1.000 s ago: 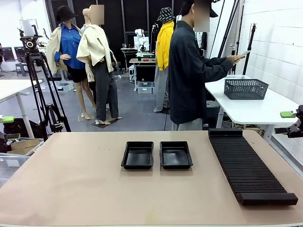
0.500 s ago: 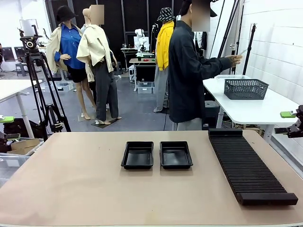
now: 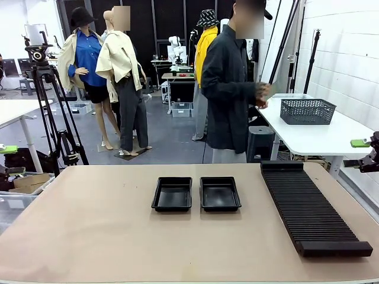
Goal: Inspect and transfer BCBs to ESD trays.
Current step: Pick up the Blank PCB from the PCB Rack and place it in the left ESD tray.
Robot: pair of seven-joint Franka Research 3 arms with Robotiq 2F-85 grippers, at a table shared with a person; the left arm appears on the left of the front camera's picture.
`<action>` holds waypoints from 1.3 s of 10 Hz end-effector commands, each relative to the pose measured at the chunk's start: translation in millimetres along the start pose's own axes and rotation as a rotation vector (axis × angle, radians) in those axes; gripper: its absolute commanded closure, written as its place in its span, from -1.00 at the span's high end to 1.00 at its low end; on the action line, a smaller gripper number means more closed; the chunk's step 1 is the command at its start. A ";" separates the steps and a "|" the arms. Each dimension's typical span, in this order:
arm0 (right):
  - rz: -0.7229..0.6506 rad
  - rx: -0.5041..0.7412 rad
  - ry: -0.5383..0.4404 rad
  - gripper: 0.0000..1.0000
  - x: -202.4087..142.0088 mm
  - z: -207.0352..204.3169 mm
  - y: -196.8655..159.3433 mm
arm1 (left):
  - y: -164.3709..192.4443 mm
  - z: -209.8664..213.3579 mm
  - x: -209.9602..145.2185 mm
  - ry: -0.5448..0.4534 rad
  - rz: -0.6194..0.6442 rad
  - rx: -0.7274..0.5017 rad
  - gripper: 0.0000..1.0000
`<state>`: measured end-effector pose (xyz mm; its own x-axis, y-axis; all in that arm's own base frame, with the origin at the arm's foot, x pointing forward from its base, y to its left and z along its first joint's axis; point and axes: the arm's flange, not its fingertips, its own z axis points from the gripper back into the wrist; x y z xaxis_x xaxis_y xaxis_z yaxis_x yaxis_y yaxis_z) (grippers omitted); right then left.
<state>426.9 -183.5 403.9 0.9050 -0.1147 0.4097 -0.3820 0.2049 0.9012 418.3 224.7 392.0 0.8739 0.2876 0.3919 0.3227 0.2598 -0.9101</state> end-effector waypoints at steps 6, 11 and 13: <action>-0.004 0.001 -0.001 1.00 -2.6 0.2 -0.4 | -1.3 -0.3 -0.7 -0.002 0.008 0.010 1.00; -0.004 0.001 -0.001 1.00 -2.6 0.2 -0.4 | -1.3 -0.3 -0.7 -0.002 0.008 0.010 1.00; -0.004 0.001 -0.001 1.00 -2.6 0.2 -0.4 | -1.3 -0.3 -0.7 -0.002 0.008 0.010 1.00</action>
<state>426.9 -183.5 403.9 0.9050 -0.1147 0.4097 -0.3820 0.2049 0.9012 418.3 224.7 392.0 0.8739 0.2876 0.3919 0.3227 0.2599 -0.9101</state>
